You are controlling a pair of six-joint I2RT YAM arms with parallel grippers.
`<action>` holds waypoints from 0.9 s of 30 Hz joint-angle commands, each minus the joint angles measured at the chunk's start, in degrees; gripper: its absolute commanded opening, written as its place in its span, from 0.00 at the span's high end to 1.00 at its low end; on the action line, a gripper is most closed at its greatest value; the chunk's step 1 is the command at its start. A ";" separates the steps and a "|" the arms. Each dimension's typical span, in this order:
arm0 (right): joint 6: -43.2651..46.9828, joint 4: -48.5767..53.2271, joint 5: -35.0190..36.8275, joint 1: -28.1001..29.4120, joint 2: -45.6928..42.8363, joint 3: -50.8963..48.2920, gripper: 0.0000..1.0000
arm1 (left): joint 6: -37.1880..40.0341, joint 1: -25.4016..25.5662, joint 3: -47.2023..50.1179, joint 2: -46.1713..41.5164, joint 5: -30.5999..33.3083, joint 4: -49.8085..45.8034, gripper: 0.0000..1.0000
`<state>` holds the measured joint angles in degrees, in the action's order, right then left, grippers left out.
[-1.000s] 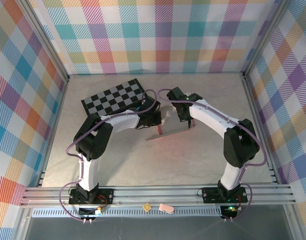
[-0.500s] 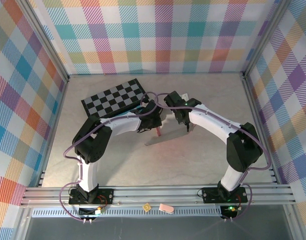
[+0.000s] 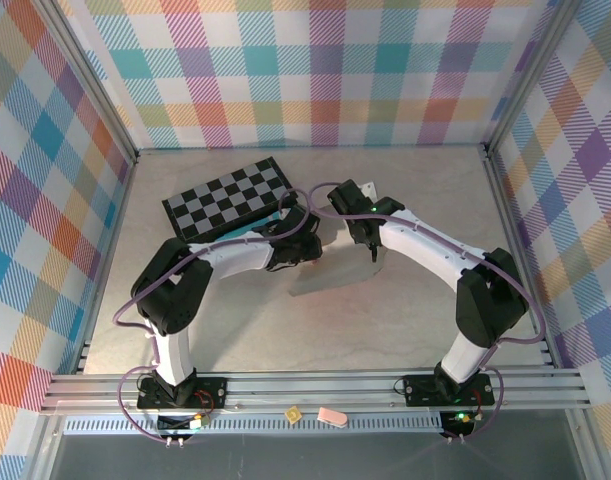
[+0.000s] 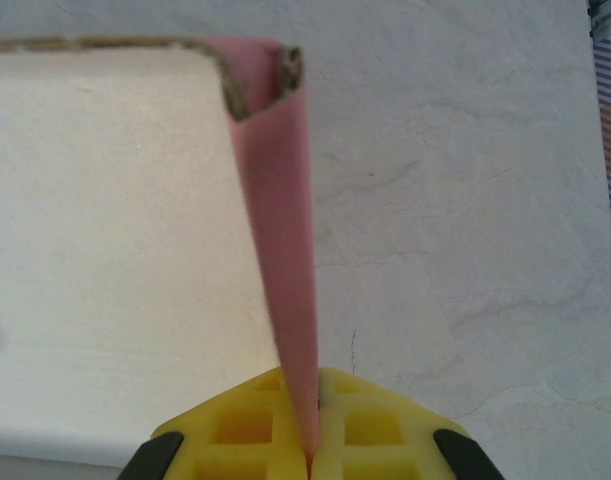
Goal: Fold the paper box
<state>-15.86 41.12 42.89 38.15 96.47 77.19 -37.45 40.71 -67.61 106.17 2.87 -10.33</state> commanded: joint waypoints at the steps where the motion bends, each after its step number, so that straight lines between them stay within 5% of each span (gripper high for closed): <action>1: -1.45 -0.69 0.44 0.52 -1.13 0.29 1.00 | 1.53 0.26 0.95 -2.56 -1.18 1.24 0.69; 22: -2.17 0.63 -1.56 -0.52 -0.55 0.41 1.00 | 5.09 -5.04 3.58 -6.57 -4.82 1.99 0.52; 27: -2.59 1.06 -1.92 -0.71 -0.16 0.55 1.00 | 2.26 -8.24 7.72 -6.59 -12.83 10.83 0.55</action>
<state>-17.21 41.32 41.47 37.82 96.47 77.19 -34.02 34.28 -61.45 99.70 -4.56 -4.36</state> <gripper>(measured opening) 0.061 0.452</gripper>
